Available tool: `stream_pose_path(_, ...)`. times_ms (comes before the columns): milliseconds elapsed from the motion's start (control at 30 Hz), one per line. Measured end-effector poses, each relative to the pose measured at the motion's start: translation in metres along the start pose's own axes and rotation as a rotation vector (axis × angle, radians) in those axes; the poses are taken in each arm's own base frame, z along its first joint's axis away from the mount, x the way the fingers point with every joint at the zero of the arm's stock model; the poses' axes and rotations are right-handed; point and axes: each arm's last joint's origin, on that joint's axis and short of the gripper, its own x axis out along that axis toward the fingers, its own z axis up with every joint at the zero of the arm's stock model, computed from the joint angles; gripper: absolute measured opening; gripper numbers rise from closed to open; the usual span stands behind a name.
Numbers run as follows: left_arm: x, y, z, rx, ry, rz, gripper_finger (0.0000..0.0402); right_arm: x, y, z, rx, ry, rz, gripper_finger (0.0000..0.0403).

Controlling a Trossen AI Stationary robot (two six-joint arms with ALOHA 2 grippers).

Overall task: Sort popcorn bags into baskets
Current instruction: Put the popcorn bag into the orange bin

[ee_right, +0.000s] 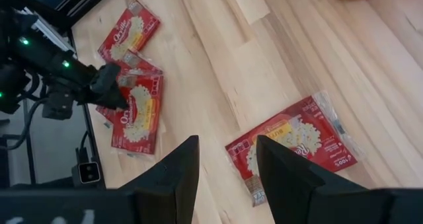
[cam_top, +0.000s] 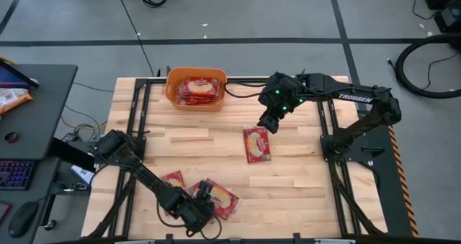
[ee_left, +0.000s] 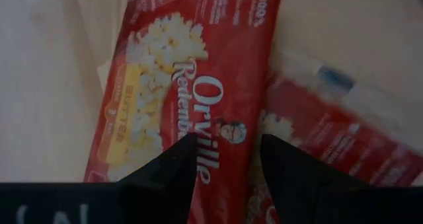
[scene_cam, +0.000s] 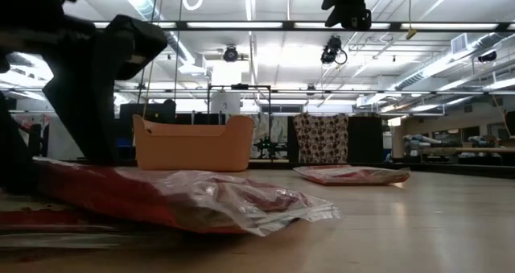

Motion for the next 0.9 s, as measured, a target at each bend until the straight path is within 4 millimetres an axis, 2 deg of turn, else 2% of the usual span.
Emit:
stream_pose_path(133,0.003,0.002,-0.001,0.001,0.013,0.012,0.0170,0.000,0.000,0.000,-0.003,-0.004,0.002,0.0155)
stream_pose_path(233,0.003,0.002,-0.002,-0.001,0.018,0.015,0.0154,0.000,0.000,0.000,-0.008,-0.002,0.001,0.0155)
stream_pose_path(533,0.000,0.002,-0.001,-0.094,0.023,-0.017,0.0028,0.000,0.000,0.000,-0.016,-0.003,0.001,0.0155)
stream_pose_path(600,-0.005,0.003,0.000,-0.110,0.025,-0.031,0.0012,0.000,0.000,0.000,-0.020,-0.005,0.002,0.0155)
stream_pose_path(700,-0.017,0.008,0.002,-0.128,0.019,-0.037,0.0012,0.000,0.000,0.001,-0.029,-0.011,0.004,0.0155)
stream_pose_path(900,-0.056,0.029,-0.001,-0.128,0.063,0.014,0.0012,0.000,0.001,0.004,-0.036,-0.041,0.004,0.0155)
